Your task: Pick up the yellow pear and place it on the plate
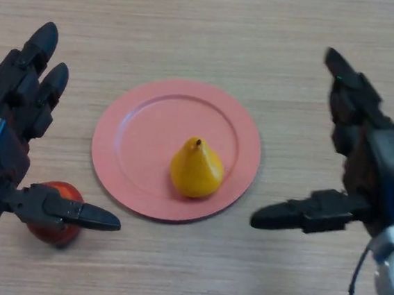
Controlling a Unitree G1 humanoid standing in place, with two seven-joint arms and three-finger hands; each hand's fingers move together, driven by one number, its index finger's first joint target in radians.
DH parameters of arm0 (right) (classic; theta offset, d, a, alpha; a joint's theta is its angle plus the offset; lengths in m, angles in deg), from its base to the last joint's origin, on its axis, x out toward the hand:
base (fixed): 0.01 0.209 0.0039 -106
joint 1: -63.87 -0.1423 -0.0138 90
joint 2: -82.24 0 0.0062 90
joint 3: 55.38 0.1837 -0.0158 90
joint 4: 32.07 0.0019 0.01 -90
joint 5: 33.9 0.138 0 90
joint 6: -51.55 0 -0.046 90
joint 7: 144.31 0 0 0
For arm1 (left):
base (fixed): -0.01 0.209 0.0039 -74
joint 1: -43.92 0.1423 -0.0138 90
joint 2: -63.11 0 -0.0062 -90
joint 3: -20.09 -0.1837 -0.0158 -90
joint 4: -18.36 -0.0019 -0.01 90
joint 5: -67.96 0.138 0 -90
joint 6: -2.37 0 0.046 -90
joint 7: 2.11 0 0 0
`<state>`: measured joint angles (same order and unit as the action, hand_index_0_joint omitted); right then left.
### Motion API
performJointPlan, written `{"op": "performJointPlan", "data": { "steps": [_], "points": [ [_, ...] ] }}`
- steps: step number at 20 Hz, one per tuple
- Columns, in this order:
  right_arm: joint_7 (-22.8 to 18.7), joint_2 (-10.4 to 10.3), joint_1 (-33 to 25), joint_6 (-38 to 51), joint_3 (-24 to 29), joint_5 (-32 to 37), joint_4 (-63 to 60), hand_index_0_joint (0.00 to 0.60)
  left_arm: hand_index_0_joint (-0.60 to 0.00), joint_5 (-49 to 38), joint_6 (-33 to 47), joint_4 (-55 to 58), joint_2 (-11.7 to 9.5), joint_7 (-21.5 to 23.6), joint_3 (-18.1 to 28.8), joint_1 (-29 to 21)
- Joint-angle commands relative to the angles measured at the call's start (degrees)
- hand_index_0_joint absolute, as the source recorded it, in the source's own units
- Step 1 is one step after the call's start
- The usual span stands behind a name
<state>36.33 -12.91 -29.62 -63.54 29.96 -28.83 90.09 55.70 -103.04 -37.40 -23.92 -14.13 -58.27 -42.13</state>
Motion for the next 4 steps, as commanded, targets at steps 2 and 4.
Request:
{"op": "performJointPlan", "data": {
  "steps": [2, 4],
  "points": [
    [1.91, 1.15, 2.34, 9.37, 3.03, -1.59, 6.78, 0.000, 0.000, -0.40, 5.64, 1.96, -2.00, 0.49, 1.92, -2.18],
    [3.55, 1.03, 3.96, 11.16, 1.94, -3.98, 8.31, 0.000, 0.000, -0.79, 5.24, 2.08, -2.18, 0.97, 1.92, -2.70]
  ]
}}
